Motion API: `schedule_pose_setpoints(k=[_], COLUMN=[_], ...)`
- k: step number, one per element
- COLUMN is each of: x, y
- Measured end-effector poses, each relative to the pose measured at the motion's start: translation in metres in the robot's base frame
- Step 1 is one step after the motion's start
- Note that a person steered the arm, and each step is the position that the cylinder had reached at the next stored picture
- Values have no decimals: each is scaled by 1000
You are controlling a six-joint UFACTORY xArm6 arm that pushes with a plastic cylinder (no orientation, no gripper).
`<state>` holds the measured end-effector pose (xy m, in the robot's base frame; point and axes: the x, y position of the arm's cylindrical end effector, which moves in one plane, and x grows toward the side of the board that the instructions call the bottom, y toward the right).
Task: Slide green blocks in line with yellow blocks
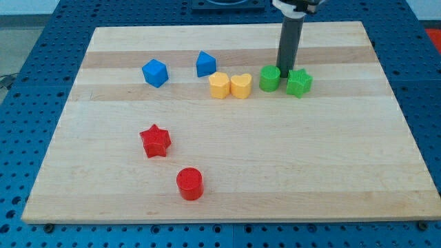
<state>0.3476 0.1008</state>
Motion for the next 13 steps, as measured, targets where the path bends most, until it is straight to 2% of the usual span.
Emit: schedule_pose_setpoints(k=[4,7,9,13], x=[17,-15,-17,13], y=[-2,4,-17,-17])
